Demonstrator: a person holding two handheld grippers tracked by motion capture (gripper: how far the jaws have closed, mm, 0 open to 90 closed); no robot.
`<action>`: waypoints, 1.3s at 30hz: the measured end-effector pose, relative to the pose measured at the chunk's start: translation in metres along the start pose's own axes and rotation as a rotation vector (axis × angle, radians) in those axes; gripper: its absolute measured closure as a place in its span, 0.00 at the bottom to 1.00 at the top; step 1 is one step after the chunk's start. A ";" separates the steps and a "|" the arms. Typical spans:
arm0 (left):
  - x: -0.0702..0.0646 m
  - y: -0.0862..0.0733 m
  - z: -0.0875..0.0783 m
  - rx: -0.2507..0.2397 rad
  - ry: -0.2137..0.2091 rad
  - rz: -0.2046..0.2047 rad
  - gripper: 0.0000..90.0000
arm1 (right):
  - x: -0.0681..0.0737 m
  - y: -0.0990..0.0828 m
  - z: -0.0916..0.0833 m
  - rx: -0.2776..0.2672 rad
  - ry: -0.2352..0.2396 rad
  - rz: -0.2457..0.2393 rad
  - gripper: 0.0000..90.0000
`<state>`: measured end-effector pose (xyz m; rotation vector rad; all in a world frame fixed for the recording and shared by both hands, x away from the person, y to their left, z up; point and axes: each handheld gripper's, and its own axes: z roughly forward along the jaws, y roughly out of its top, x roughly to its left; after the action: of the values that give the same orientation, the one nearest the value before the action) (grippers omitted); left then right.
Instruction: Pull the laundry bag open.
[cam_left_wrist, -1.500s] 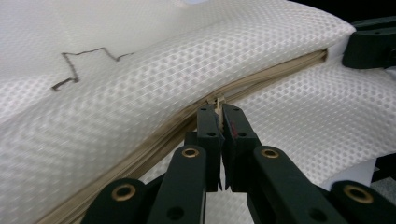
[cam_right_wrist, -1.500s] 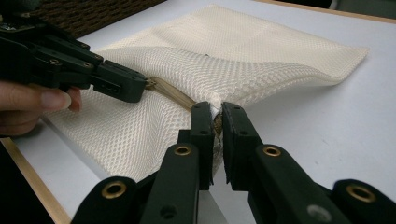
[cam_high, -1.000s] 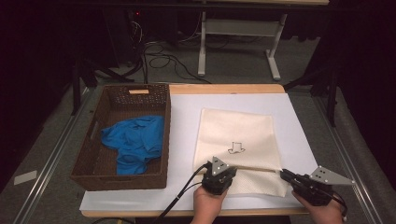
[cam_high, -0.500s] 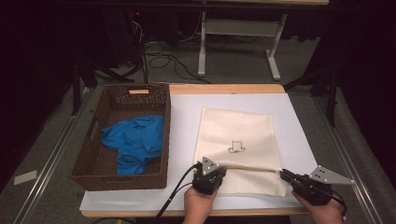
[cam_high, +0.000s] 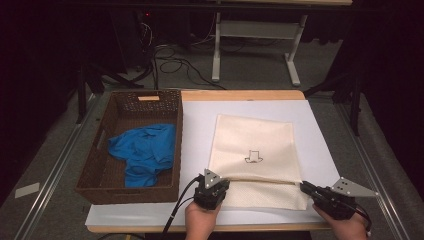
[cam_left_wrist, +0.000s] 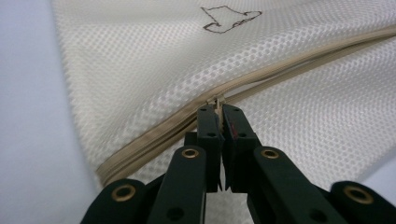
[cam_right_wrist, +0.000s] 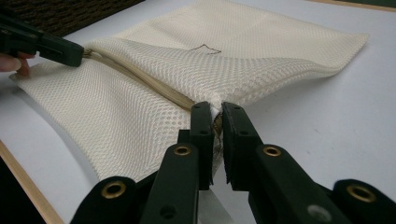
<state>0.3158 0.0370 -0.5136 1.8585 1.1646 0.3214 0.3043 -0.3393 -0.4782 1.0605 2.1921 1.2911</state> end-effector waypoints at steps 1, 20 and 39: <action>0.001 -0.001 -0.001 0.002 0.005 -0.001 0.96 | 0.000 0.000 0.000 0.001 -0.001 0.003 0.94; 0.018 0.000 -0.024 0.073 0.087 0.068 0.96 | -0.010 -0.004 0.002 0.016 -0.028 0.027 0.94; 0.020 -0.011 -0.015 0.102 0.084 0.113 0.95 | -0.023 -0.014 0.022 0.142 -0.059 0.053 0.92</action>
<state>0.3105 0.0637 -0.5179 2.0214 1.1530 0.4138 0.3278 -0.3484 -0.5030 1.2024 2.2520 1.1247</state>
